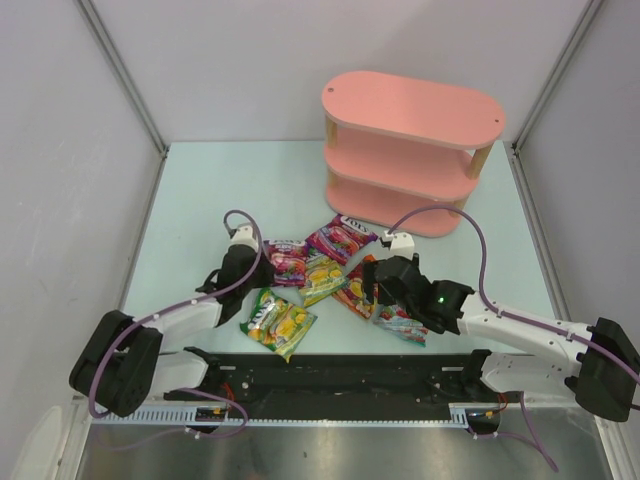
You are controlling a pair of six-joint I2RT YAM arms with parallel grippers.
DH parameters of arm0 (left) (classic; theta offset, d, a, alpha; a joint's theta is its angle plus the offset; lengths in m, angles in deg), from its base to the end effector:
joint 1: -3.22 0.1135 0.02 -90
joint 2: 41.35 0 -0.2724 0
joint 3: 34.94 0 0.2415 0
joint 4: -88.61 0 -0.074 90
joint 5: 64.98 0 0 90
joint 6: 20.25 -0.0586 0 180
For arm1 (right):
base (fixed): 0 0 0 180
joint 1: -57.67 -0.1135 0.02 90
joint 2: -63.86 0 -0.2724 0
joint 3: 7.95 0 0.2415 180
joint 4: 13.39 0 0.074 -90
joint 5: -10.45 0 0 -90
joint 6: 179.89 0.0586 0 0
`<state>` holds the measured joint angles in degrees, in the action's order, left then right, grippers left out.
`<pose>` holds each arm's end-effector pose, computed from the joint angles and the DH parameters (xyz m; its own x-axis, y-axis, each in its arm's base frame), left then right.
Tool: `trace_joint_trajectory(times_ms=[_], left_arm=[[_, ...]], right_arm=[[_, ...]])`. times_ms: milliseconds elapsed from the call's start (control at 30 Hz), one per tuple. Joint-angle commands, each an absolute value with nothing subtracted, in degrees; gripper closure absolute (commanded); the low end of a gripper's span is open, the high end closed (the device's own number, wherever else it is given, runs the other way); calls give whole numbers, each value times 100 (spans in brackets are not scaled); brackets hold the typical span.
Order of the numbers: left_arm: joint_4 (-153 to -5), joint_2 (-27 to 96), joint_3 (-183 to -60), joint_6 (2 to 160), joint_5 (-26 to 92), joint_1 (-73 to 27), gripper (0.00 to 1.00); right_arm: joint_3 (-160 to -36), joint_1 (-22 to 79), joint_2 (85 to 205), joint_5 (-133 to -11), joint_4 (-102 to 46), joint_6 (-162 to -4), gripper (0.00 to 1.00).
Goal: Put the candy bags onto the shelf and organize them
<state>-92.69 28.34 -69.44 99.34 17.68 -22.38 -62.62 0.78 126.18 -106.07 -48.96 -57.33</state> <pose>0.2129 -0.0937 0.1561 -0.6017 -0.2548 -0.7570 0.0412 0.9366 -0.3480 0.1448 0.1741 0.2360 -0.6230 -0.0737 -0.7788 -0.2806 0.9504 0.1345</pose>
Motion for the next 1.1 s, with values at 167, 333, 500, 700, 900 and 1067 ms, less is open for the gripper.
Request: trace_joint_trajectory(times_ms=[167,333,500,700,900,1067], left_arm=[[-8036,1746,-8059,9533,1746,-2262,100],[-7062,1095,-9418,9156,1720,-2253,100],[-6436,1375,-11187,8769,2236,-2253,100],[-5917,2462,-14086,8189,3272,-2253,100],[-5451,4203,-17338,7880,4381,-2235,100],[-6187,5997,-18871,9066,5989,-1928,100]], right_arm=[[-6223,106,12520,-10706,-4851,-5720,16],[-6206,115,12424,-10723,-4930,-5693,16],[-6162,124,12318,-10759,-4992,-5684,16],[-6109,124,12143,-10776,-5097,-5579,16],[-5977,115,11835,-10776,-5229,-5465,16],[-5907,115,11501,-10934,-5483,-5386,16]])
